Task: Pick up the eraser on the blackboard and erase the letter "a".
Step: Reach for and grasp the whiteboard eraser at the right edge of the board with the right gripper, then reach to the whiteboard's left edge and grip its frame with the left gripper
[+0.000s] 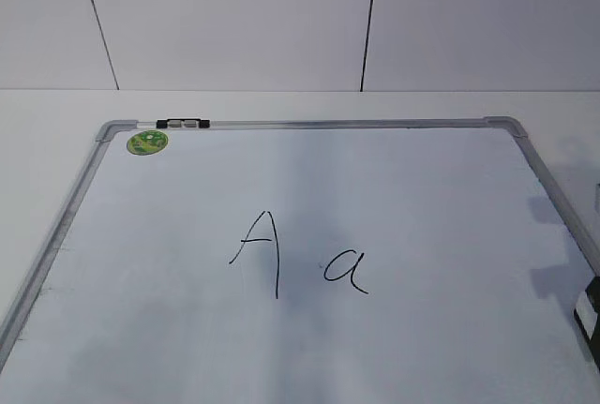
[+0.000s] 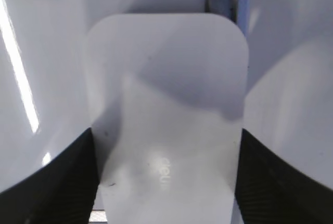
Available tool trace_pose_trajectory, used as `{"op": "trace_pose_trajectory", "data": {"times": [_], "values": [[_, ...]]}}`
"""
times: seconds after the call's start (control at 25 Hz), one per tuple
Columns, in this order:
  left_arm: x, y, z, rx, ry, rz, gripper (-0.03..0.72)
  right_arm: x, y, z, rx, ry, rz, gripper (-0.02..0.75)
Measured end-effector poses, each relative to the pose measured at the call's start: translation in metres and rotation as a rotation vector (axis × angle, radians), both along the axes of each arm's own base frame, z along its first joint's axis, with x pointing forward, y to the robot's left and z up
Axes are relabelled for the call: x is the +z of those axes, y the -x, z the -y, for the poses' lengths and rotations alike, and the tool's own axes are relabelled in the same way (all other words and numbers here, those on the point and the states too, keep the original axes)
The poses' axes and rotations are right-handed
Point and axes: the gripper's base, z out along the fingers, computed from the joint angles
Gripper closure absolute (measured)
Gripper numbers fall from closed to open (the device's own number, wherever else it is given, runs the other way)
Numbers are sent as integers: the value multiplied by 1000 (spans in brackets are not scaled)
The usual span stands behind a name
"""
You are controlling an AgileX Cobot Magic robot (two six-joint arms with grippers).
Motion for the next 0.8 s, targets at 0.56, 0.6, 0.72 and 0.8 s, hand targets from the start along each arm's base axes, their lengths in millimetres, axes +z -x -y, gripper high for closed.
{"op": "trace_pose_trajectory", "data": {"times": [0.56,0.6,0.72,0.8], "values": [[0,0,0,0,0,0,454,0,0,0,2,2,0,206],[0,0,0,0,0,0,454,0,0,0,2,2,0,206],[0,0,0,0,0,0,454,0,0,0,2,2,0,206],[0,0,0,0,0,0,453,0,0,0,2,2,0,206]]}}
